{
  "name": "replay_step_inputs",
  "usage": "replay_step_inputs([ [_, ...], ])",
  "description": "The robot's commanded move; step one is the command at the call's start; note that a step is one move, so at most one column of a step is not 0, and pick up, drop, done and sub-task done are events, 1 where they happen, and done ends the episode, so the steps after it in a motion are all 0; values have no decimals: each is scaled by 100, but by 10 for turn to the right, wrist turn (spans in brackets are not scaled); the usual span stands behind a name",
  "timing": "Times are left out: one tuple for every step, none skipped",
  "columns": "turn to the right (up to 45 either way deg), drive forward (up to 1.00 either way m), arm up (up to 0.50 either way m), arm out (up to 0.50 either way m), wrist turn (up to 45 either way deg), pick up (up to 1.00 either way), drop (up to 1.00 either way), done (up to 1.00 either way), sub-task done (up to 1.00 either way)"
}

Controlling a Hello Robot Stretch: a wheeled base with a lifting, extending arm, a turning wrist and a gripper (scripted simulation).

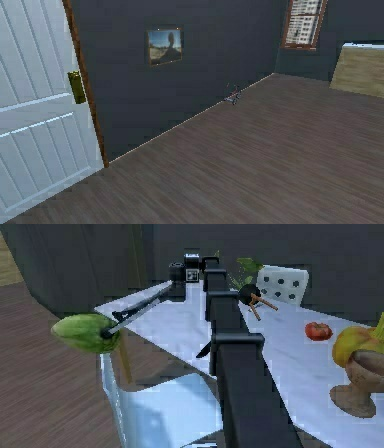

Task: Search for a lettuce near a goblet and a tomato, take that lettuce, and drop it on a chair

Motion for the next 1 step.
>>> replay_step_inputs([
  [0,0,0,0,-390,0,0,0,0],
])
